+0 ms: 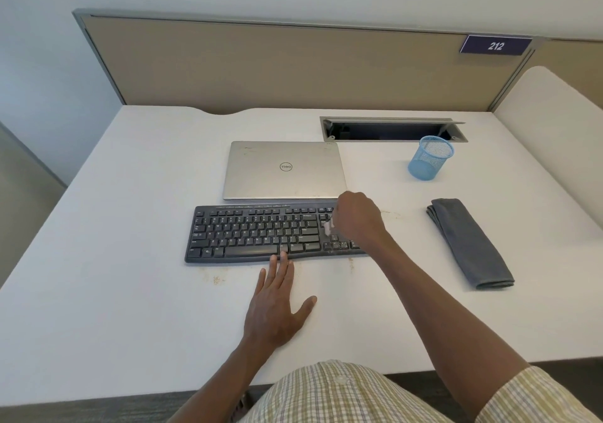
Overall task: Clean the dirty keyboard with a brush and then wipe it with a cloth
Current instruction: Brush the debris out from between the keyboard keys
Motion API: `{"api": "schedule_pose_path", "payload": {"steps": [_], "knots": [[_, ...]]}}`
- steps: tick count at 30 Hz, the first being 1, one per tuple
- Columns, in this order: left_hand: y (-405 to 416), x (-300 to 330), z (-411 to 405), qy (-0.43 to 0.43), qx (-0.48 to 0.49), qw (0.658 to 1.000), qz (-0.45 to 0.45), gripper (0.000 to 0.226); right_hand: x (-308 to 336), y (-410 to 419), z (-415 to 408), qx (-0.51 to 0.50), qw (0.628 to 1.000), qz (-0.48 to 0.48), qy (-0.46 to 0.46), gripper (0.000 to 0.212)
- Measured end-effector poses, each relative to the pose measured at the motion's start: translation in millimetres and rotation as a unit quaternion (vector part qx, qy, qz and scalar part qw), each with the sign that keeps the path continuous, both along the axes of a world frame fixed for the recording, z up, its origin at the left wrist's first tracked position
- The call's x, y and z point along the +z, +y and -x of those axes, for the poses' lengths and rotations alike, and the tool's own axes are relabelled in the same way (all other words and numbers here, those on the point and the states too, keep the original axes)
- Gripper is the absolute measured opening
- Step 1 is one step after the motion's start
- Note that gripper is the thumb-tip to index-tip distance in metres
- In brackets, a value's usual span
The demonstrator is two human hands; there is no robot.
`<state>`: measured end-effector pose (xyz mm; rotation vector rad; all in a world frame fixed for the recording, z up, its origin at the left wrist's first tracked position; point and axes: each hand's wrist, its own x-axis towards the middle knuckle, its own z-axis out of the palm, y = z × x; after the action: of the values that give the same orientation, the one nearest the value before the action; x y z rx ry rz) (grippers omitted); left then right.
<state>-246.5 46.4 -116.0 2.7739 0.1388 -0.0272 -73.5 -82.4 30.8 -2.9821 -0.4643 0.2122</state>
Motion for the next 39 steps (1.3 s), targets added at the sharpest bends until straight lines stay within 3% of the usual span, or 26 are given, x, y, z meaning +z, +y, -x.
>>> {"api": "schedule_pose_path", "payload": {"steps": [3, 8, 15, 23, 26, 30, 35, 39], "knots": [[-0.5, 0.8, -0.6, -0.004, 0.002, 1.000, 0.003, 0.095, -4.7, -2.1, 7.0, 0.022, 0.999, 0.044, 0.006, 0.025], [0.2, 2.0, 0.2, -0.002, -0.002, 1.000, -0.002, 0.096, -5.5, -7.1, 7.0, 0.014, 0.999, 0.027, -0.042, 0.023], [-0.2, 1.8, -0.2, -0.001, -0.003, 1.000, 0.000, 0.095, -10.0, -15.0, 14.5, -0.001, 1.000, -0.010, 0.018, 0.012], [0.0, 2.7, 0.1, -0.001, -0.004, 1.000, 0.001, 0.096, -10.7, -23.1, 15.4, -0.035, 0.999, -0.020, 0.025, 0.032], [0.0, 2.4, -0.1, -0.007, -0.003, 1.000, 0.004, 0.095, -7.6, -25.9, 6.7, -0.065, 0.997, -0.045, -0.018, 0.028], [-0.2, 2.3, 0.0, -0.005, -0.004, 1.000, 0.000, 0.096, -10.6, -26.7, 4.3, -0.073, 0.996, -0.048, 0.031, 0.018], [0.0, 1.4, -0.1, -0.003, -0.004, 1.000, -0.004, 0.096, -12.8, -34.8, -6.3, -0.087, 0.993, -0.077, 0.028, 0.029], [-0.4, 0.9, 0.1, -0.004, -0.003, 1.000, -0.004, 0.095, -14.2, -29.7, -1.7, -0.074, 0.995, -0.043, 0.042, 0.025]]}}
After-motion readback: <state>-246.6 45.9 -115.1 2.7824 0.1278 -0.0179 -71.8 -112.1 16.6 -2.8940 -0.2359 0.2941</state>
